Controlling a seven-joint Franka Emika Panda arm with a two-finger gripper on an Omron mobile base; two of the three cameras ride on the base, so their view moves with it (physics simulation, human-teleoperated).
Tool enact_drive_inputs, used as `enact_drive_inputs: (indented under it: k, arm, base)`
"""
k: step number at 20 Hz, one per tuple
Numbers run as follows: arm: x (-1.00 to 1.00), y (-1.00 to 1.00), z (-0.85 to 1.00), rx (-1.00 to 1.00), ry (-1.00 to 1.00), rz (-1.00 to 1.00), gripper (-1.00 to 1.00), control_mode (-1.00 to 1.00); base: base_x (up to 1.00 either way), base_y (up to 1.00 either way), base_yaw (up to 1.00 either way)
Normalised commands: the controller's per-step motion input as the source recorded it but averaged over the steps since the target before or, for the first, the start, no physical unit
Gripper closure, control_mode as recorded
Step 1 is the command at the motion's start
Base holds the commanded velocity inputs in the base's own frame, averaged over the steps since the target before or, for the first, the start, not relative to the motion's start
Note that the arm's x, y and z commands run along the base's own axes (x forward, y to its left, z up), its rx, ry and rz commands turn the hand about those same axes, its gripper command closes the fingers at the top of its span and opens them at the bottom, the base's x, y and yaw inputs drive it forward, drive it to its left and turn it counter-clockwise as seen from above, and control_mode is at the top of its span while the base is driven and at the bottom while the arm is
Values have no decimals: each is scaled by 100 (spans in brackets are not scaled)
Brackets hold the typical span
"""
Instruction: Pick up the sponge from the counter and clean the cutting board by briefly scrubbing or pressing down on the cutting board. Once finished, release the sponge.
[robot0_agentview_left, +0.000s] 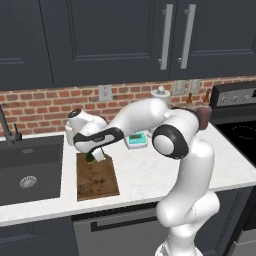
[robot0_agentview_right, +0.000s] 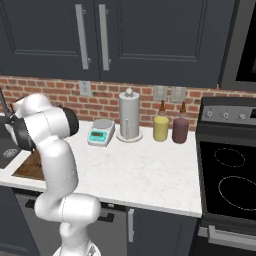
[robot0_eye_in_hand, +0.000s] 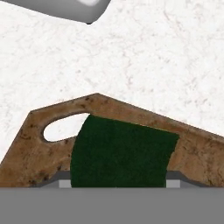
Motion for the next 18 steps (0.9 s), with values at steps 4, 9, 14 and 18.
enact_drive_inputs:
  k: [4,9,14,18]
  arm:
    - [0,55,-12,-12,-6,-6,100,-100]
    - [1,42,-29,-9,-5,-6,100,-100]
    - [0,21,-50,-7,-5,-5,100,-100]
    - [0,5,-61,-4,-8,-4,100,-100]
  base:
    - [0,0,0]
    - [0,0,0]
    - [0,0,0]
    - [0,0,0]
